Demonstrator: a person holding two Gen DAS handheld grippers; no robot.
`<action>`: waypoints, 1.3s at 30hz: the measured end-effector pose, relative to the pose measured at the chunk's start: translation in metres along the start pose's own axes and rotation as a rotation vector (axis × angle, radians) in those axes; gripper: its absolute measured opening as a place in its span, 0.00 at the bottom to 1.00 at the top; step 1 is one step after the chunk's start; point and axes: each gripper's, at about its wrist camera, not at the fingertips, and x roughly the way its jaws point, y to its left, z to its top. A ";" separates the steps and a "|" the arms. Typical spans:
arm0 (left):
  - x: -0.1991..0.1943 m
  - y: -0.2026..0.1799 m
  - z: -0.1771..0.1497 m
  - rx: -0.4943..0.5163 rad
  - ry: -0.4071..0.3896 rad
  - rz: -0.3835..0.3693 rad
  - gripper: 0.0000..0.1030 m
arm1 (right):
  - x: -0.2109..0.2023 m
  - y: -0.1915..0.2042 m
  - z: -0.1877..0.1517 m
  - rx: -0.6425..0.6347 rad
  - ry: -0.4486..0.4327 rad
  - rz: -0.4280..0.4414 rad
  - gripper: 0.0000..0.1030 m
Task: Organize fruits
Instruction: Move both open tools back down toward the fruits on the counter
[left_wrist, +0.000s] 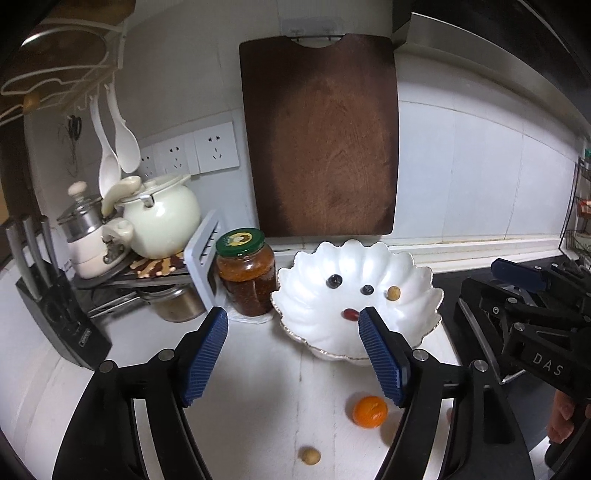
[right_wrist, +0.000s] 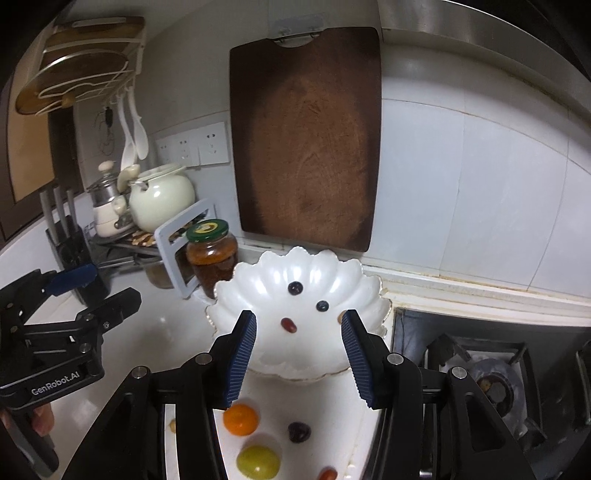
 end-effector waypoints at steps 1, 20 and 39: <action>-0.003 0.000 -0.001 0.005 -0.001 0.002 0.71 | -0.002 0.002 -0.002 -0.005 0.002 0.004 0.48; -0.029 0.003 -0.055 0.009 0.047 0.005 0.81 | -0.019 0.022 -0.052 -0.022 0.083 0.051 0.55; -0.014 0.007 -0.103 -0.012 0.123 0.016 0.85 | -0.005 0.031 -0.095 -0.032 0.177 0.038 0.62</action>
